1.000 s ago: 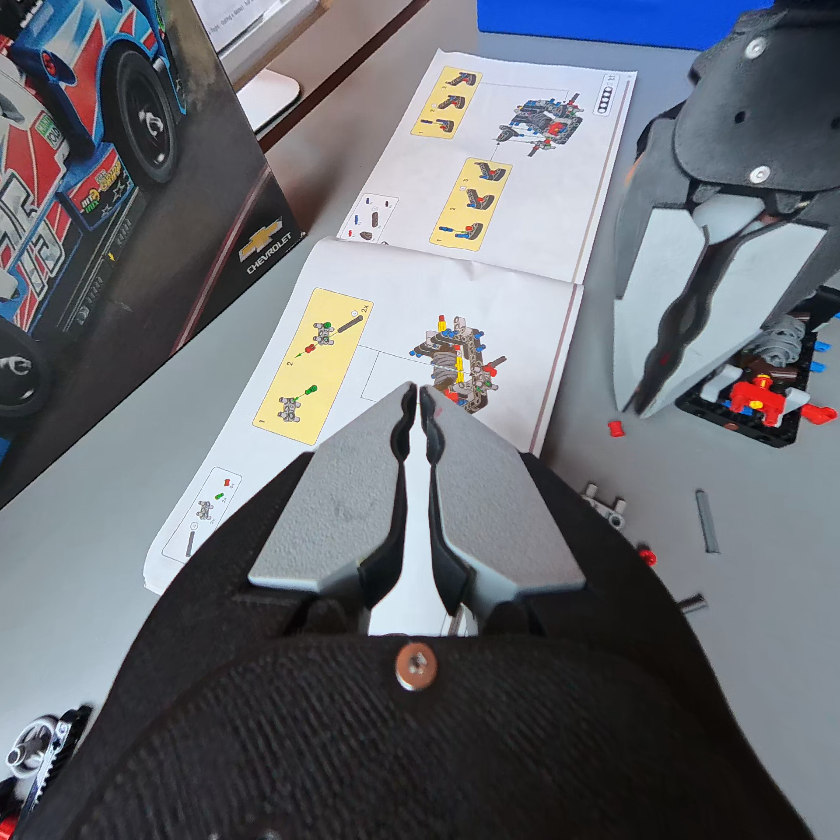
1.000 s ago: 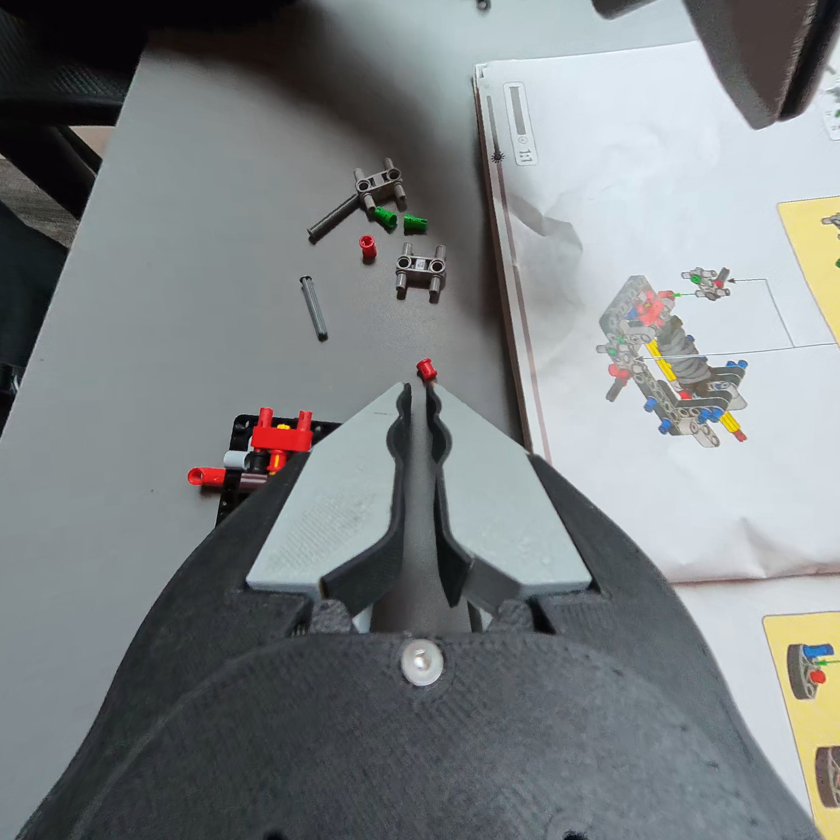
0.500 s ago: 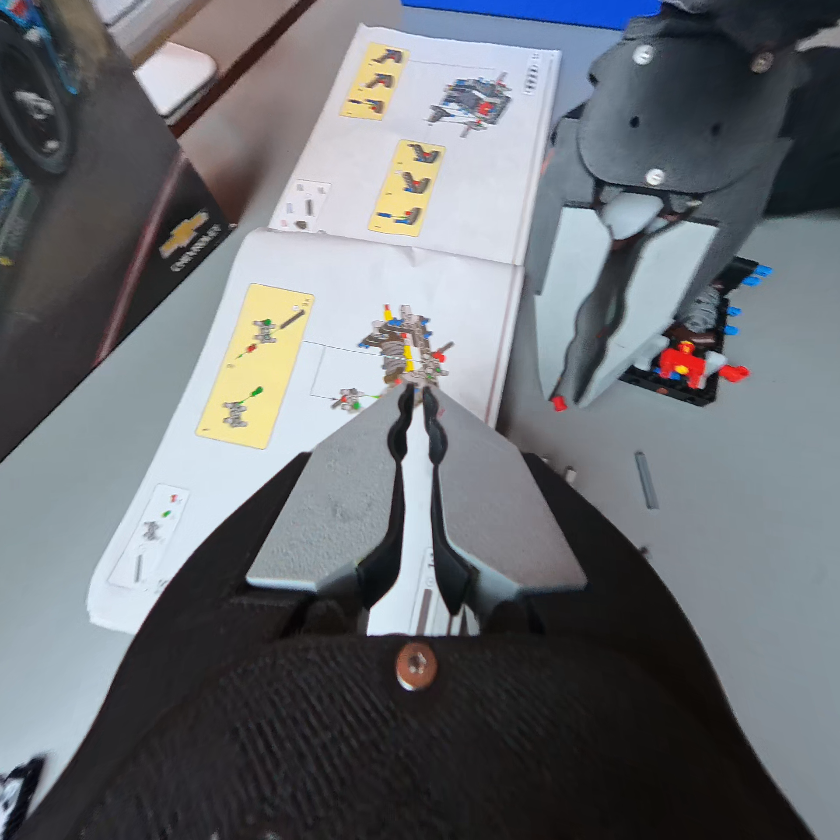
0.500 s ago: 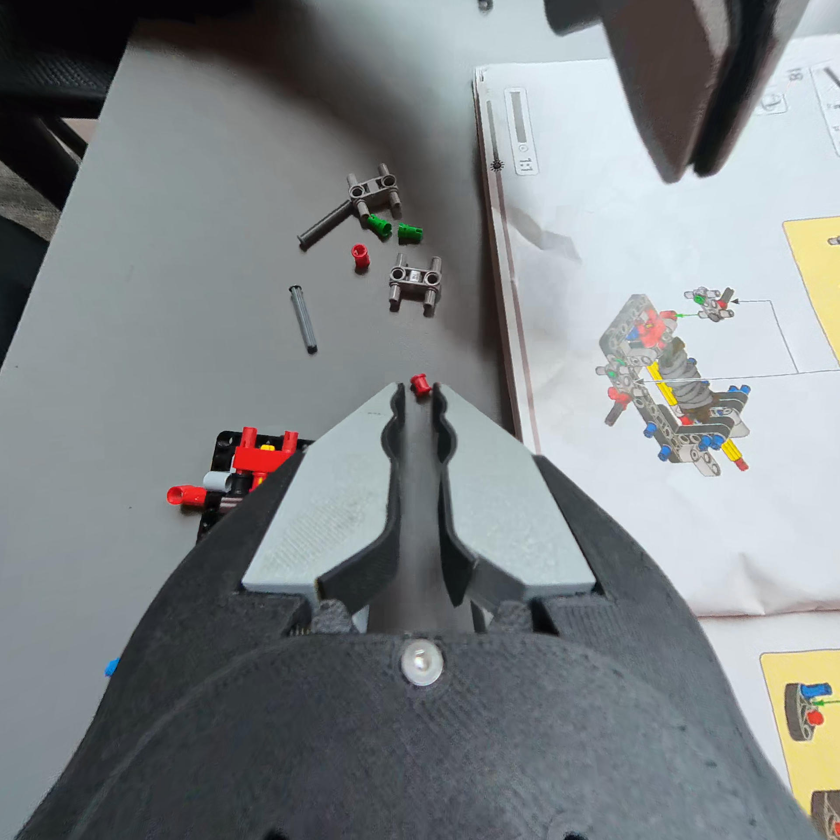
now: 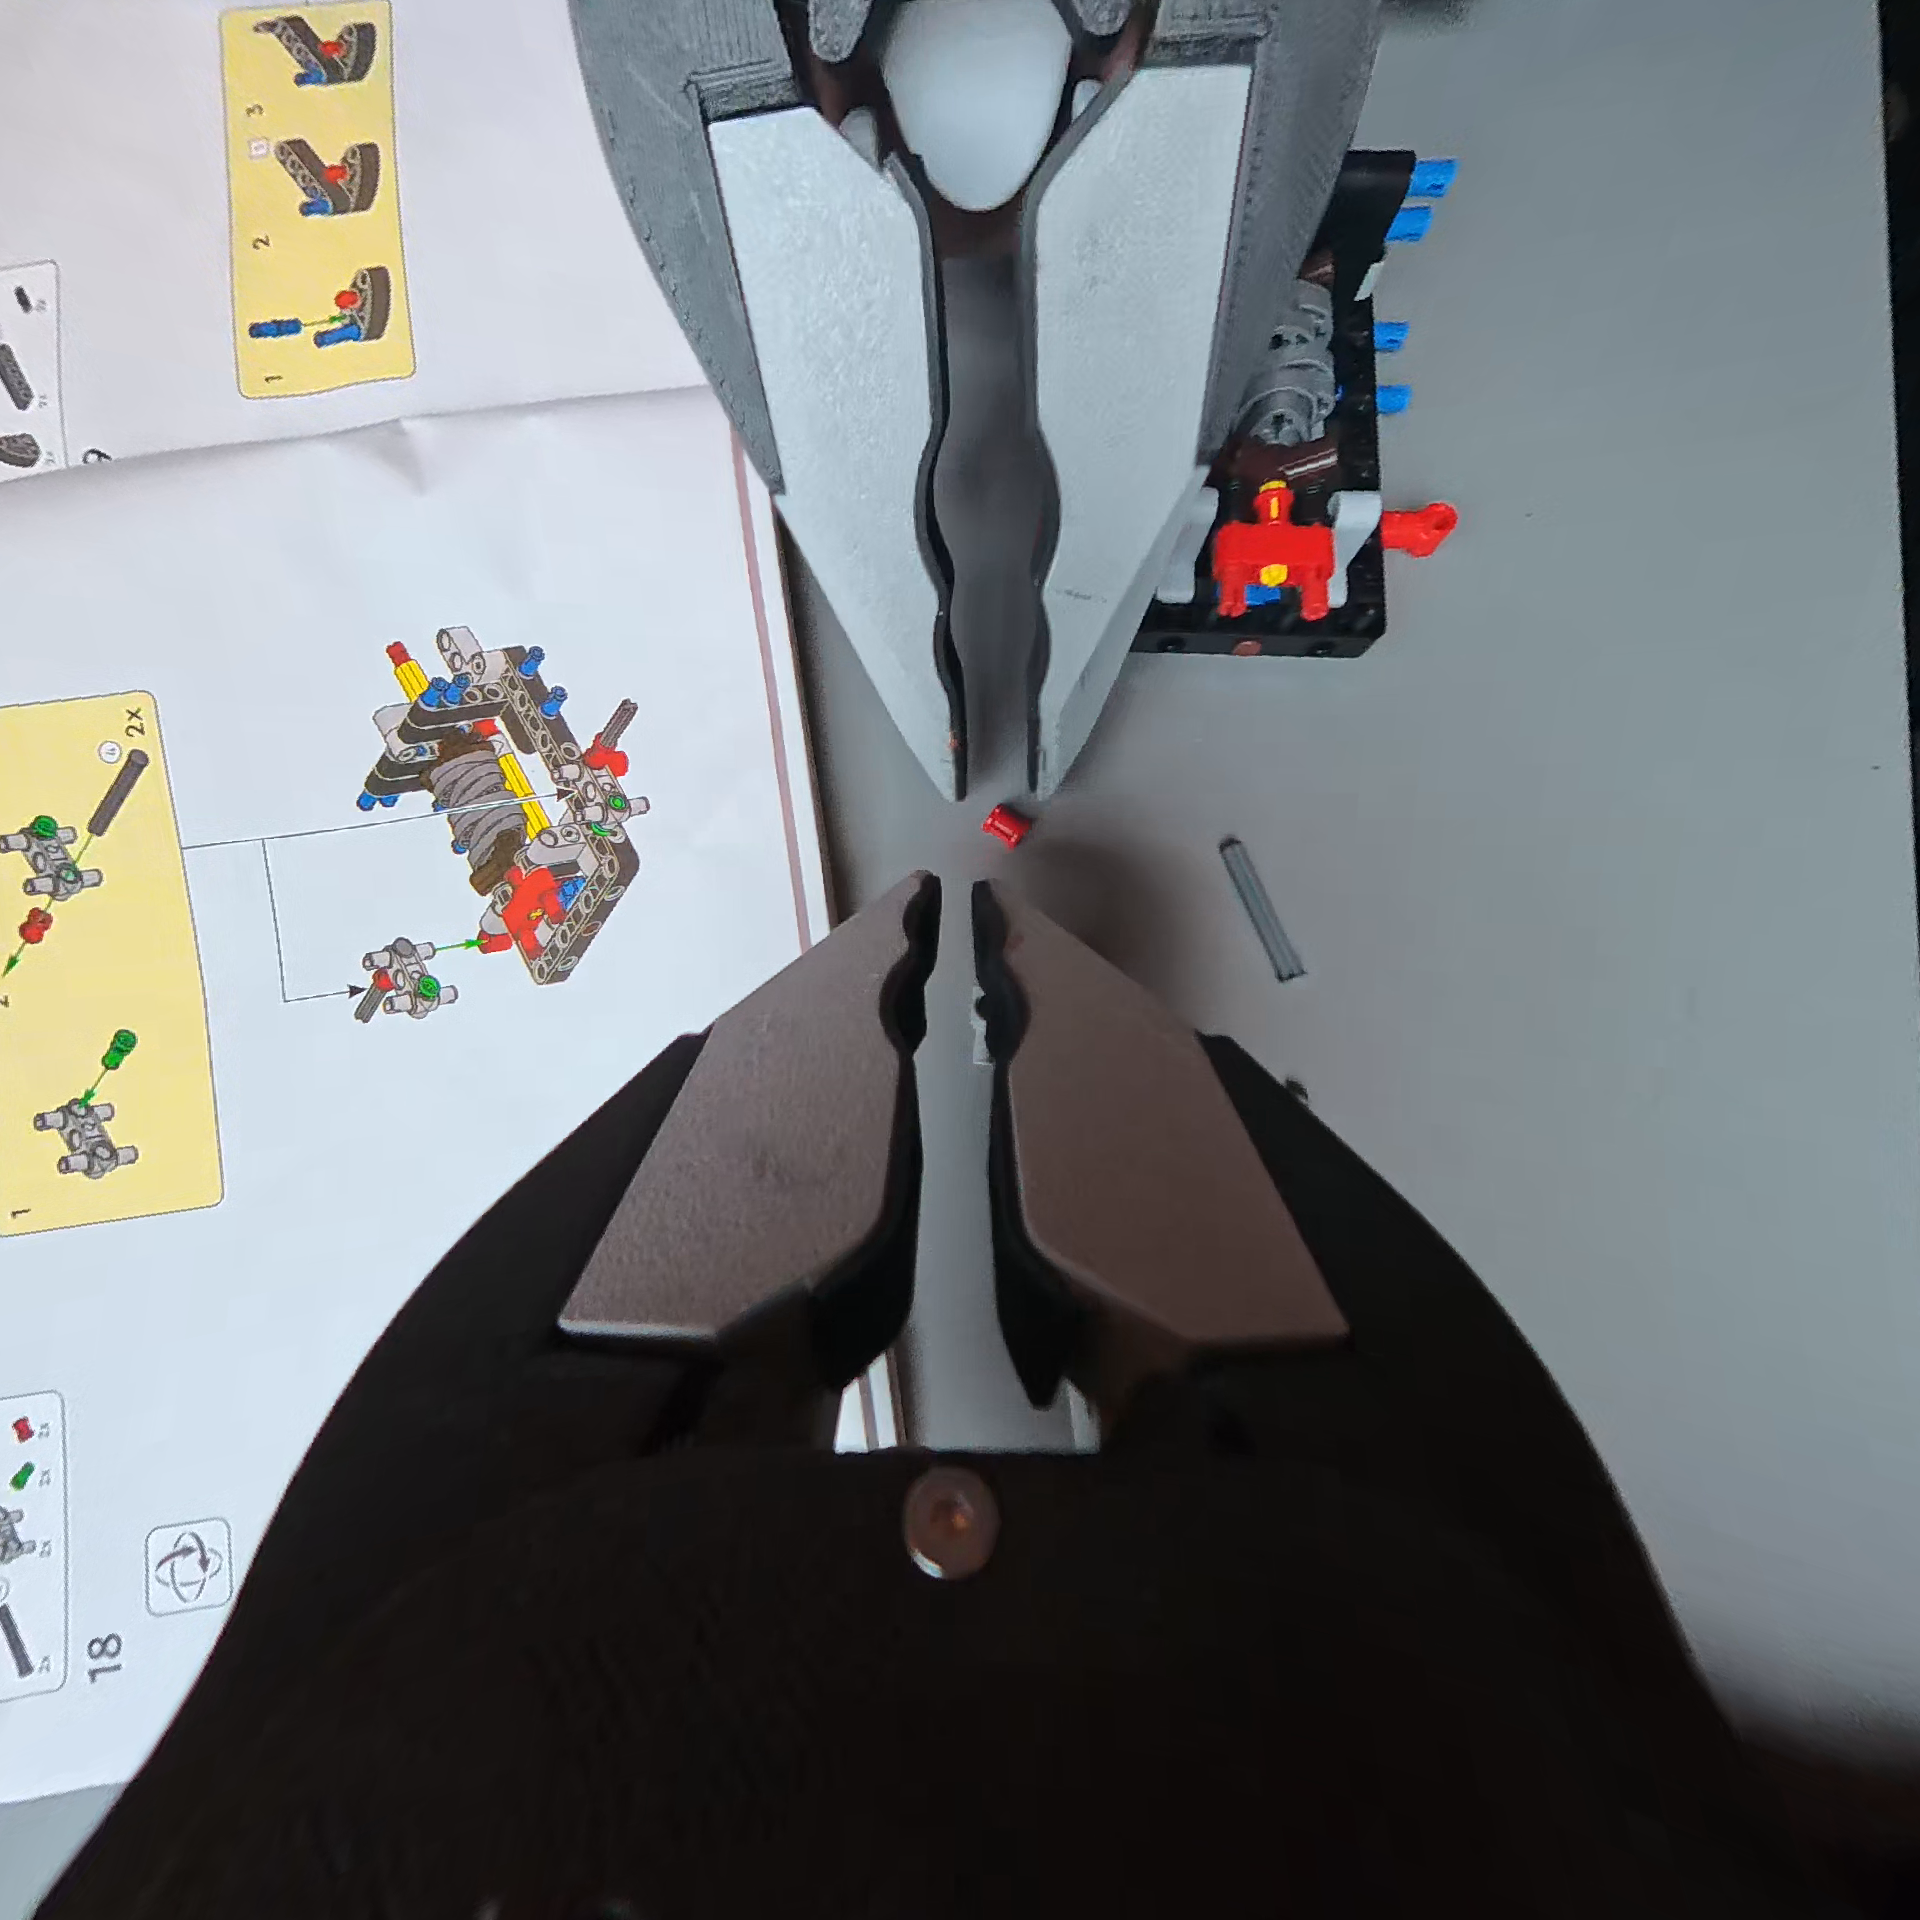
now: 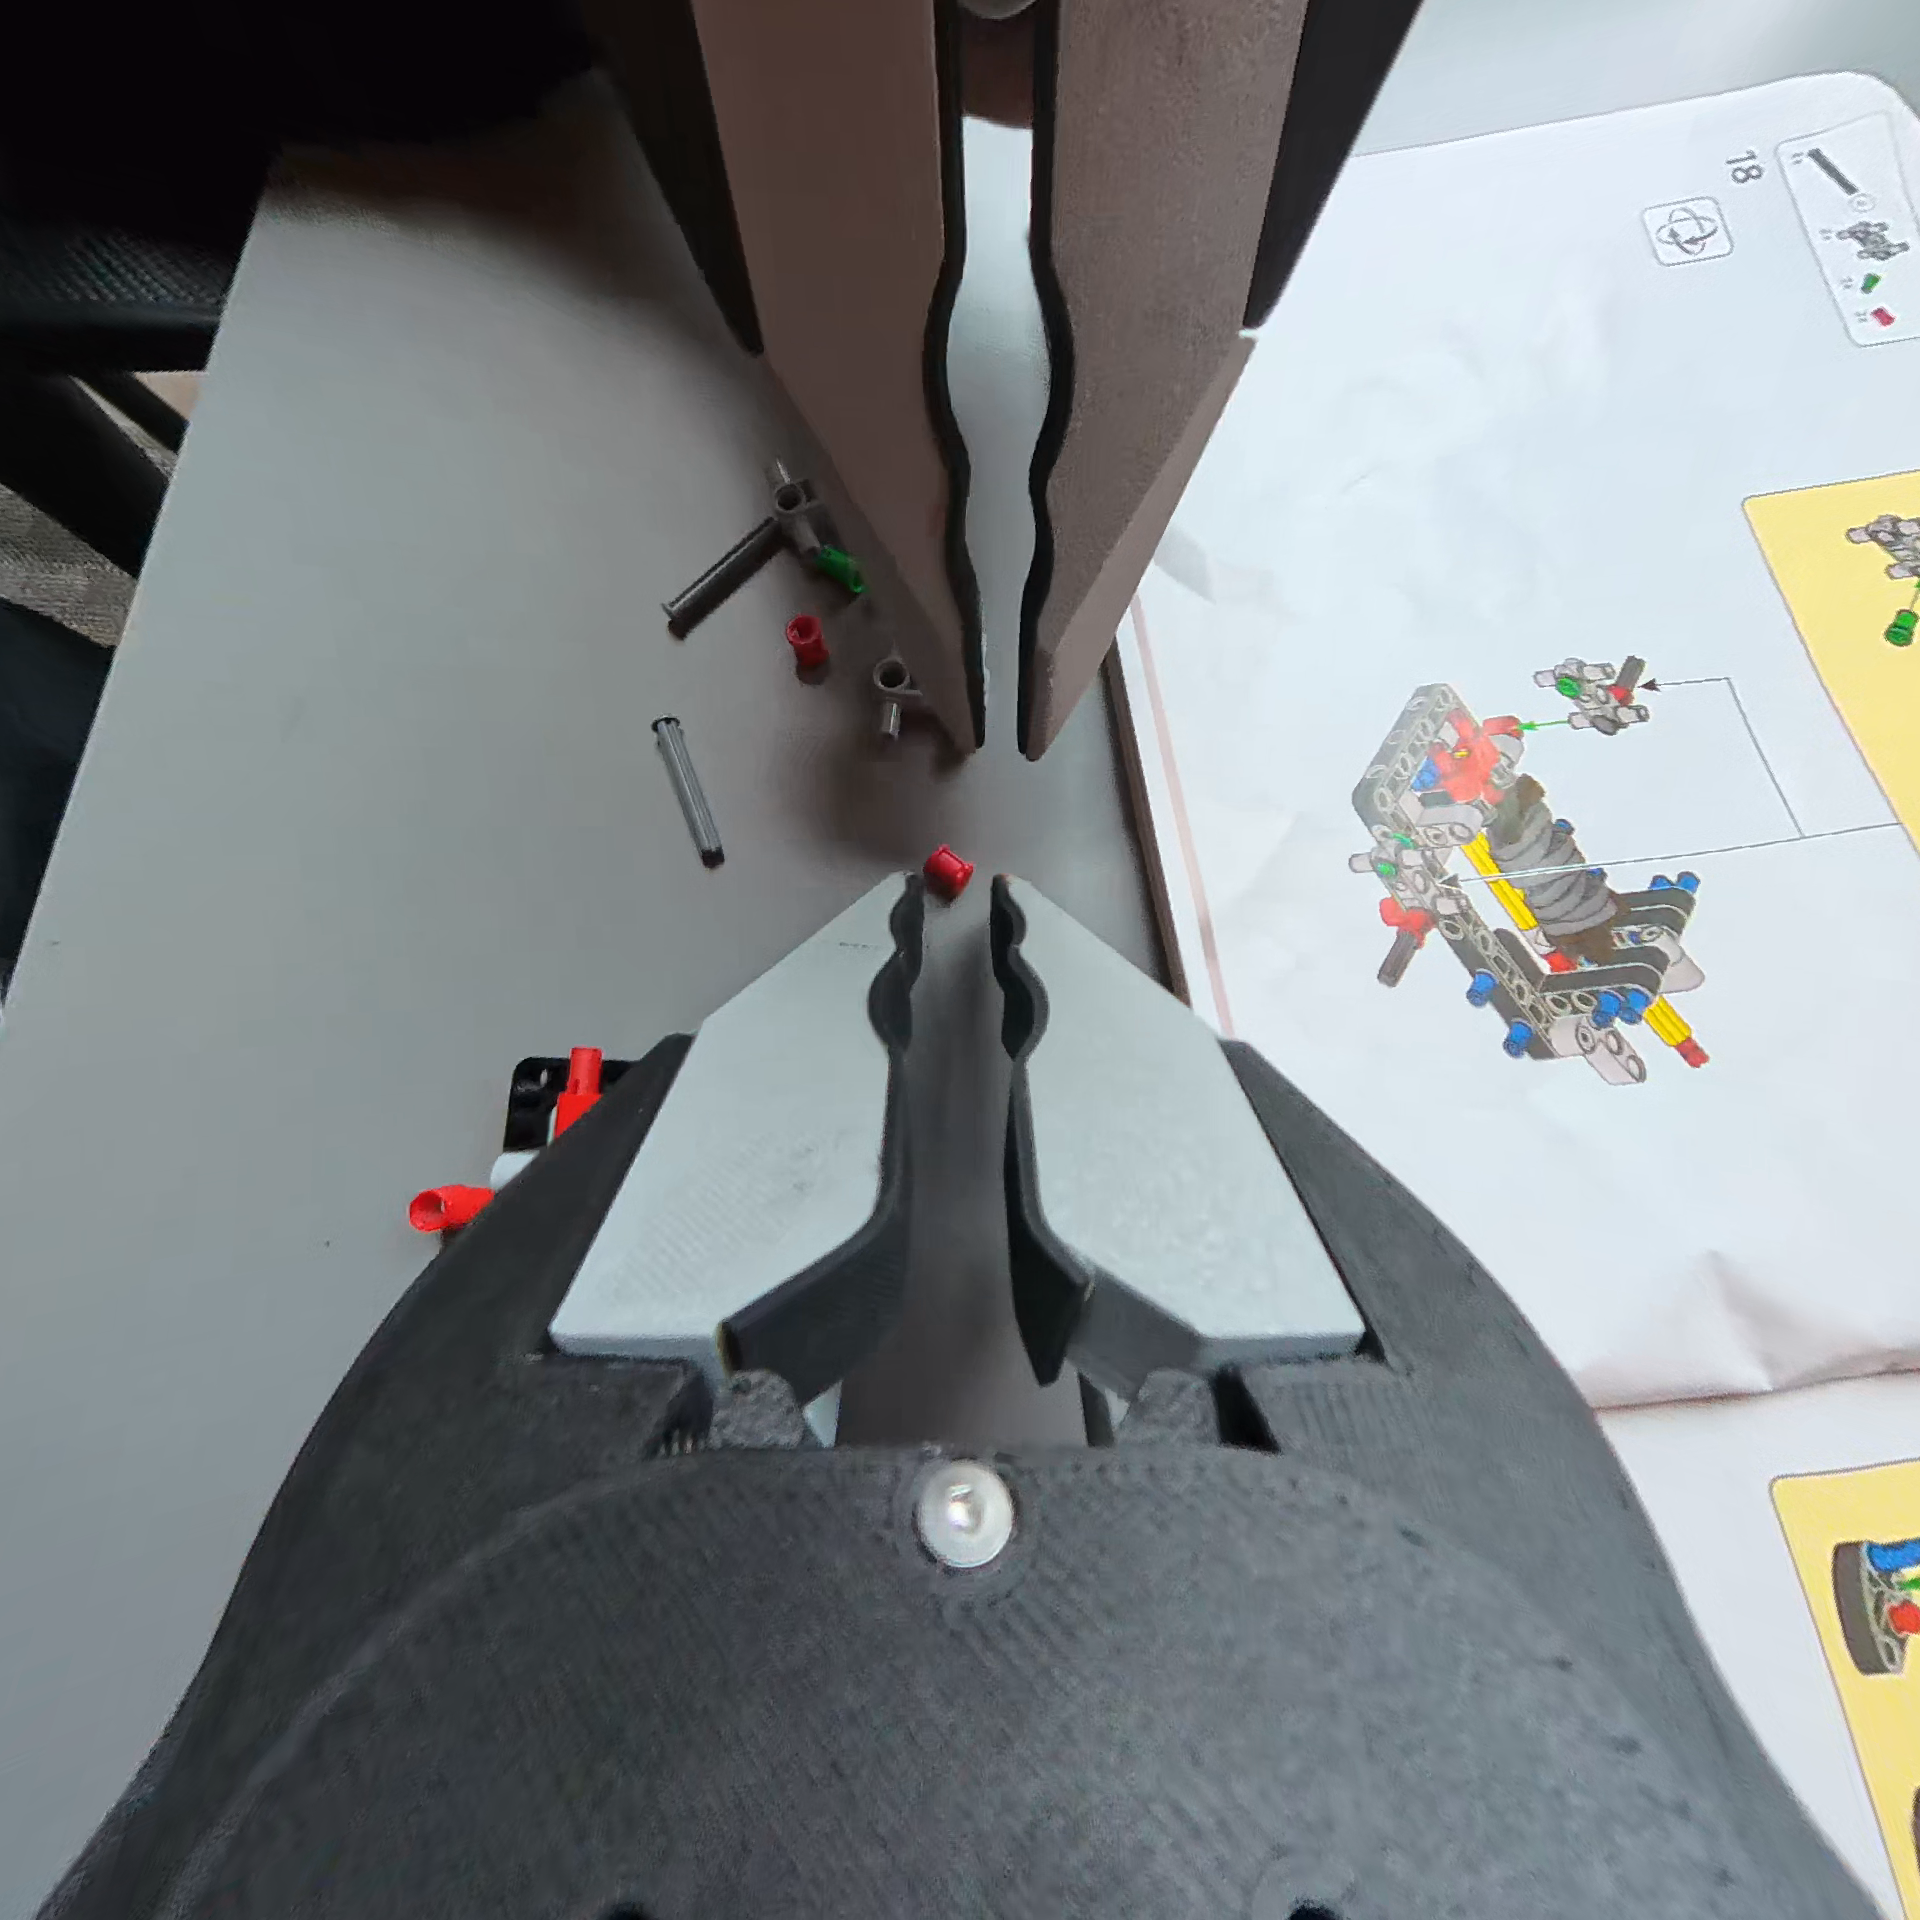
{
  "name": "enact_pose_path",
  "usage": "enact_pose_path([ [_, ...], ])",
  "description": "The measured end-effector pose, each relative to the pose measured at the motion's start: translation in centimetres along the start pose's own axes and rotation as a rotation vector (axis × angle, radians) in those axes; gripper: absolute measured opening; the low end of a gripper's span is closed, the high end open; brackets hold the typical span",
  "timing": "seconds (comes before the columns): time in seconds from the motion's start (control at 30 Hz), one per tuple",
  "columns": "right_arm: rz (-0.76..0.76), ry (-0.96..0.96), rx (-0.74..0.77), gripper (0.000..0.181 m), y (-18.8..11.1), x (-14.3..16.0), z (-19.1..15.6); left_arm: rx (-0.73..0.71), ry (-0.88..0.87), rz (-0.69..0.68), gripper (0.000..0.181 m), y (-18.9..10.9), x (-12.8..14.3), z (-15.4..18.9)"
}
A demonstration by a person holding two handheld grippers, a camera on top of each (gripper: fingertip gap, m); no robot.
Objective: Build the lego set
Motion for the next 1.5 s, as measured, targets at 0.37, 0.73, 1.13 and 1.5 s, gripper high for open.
enact_pose_path([
  [0.37, -0.008, 0.123, 0.006, 0.013, 0.4, -1.0, -0.1, -0.027, -0.031, -0.023, 0.000, 0.0, 0.3, -0.6],
  [0.73, -0.074, 0.053, 0.068, 0.006, 1.0, -0.9, -0.5, 0.088, -0.251, -0.040, 0.000, 0.0, 0.8, -1.8],
  [1.13, 0.021, -0.421, 0.503, 0.006, -1.7, -3.0, -3.9, 0.484, -0.606, 0.165, 0.018, -1.1, 0.1, -3.0],
  [1.5, -0.023, -0.505, 0.570, 0.006, -1.5, -3.1, -4.6, 0.556, -0.669, 0.194, 0.021, -0.4, -0.2, -2.9],
])
Point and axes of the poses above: each gripper's, where its closed fingertips meet, y out along the fingers, x out of its underside, z = x × y across the jaws, the point moved 9 cm from there along -y, back along the fingers, and after that the axes turned 14 degrees about -x, right-handed, at the moved point
